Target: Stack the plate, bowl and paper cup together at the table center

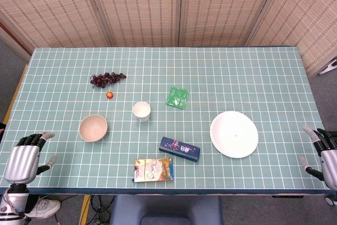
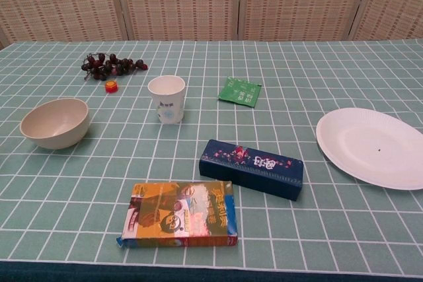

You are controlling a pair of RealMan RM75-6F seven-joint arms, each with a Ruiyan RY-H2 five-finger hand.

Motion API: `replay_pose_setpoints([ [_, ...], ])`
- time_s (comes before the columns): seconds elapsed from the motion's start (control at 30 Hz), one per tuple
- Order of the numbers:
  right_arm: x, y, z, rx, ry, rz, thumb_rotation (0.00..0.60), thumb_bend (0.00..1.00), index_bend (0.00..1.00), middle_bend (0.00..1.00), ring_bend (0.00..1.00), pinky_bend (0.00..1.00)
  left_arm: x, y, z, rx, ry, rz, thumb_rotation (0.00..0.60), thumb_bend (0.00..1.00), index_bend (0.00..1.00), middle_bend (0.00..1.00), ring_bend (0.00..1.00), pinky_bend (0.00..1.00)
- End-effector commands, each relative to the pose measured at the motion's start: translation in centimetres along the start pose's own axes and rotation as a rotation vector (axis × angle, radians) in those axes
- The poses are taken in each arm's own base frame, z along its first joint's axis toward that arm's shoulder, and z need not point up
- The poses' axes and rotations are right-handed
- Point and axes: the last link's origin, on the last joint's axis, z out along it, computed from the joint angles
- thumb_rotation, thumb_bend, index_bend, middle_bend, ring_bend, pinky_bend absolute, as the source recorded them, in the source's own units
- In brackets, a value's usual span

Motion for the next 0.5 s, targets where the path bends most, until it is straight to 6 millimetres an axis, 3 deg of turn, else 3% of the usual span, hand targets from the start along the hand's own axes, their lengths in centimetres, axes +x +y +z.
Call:
replay_pose_setpoints([
  [0.03,-0.08,-0.11,0.21,0.006,-0.002,0.001,0.600,0.28,0.12,0.22,0.13,0.26,-0.05,0.00,0.04,0.001,-0.001,0.002,0.600,0.22,0.29,0.32,0.30,0.32],
  [0.5,-0.28,-0.24,0.61,0.020,0.001,-0.004,0.600,0.28,0.12,0.22,0.15,0.26,-0.09,-0.03,-0.04,0.003,0.000,0.004,0.600,0.22,0.29,0.32,0.30,0.32],
])
